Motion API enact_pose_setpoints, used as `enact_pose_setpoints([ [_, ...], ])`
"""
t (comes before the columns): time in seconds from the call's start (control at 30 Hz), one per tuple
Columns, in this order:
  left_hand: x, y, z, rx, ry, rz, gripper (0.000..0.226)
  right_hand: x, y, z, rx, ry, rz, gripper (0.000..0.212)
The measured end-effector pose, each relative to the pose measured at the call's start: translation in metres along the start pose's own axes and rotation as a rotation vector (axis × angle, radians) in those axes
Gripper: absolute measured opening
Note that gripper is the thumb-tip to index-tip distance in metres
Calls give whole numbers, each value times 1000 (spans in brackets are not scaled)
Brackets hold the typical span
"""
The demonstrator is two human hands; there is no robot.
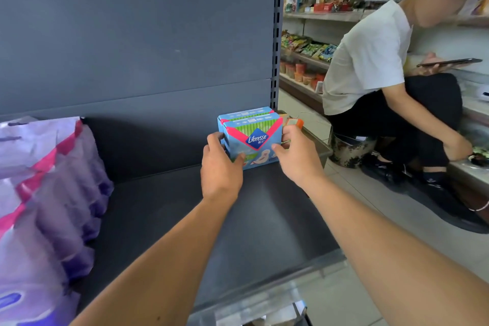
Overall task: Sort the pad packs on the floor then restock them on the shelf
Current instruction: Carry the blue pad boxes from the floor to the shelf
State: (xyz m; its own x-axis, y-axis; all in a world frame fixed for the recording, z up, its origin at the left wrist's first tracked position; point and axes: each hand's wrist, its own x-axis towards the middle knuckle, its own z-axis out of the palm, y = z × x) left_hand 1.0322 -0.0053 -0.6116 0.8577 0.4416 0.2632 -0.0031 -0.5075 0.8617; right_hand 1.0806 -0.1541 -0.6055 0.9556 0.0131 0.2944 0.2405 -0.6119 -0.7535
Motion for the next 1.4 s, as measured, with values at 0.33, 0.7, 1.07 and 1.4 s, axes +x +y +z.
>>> enact_pose_setpoints([
  [0.33,1,-1,4,207,7,12,32,4,6,2,8,-13,-17,25],
  [0.7,-1,1,-1,273,-59,-51,28,6,8,3,-50,-22,-27,27],
  [1.07,-57,31,-32,379,7,386,57,-67,-8,-56,-390,-3,-204,37],
  [1.4,-214,117,0,402,-483,873,38,-255,11,-185,-712,-20,-30,46],
])
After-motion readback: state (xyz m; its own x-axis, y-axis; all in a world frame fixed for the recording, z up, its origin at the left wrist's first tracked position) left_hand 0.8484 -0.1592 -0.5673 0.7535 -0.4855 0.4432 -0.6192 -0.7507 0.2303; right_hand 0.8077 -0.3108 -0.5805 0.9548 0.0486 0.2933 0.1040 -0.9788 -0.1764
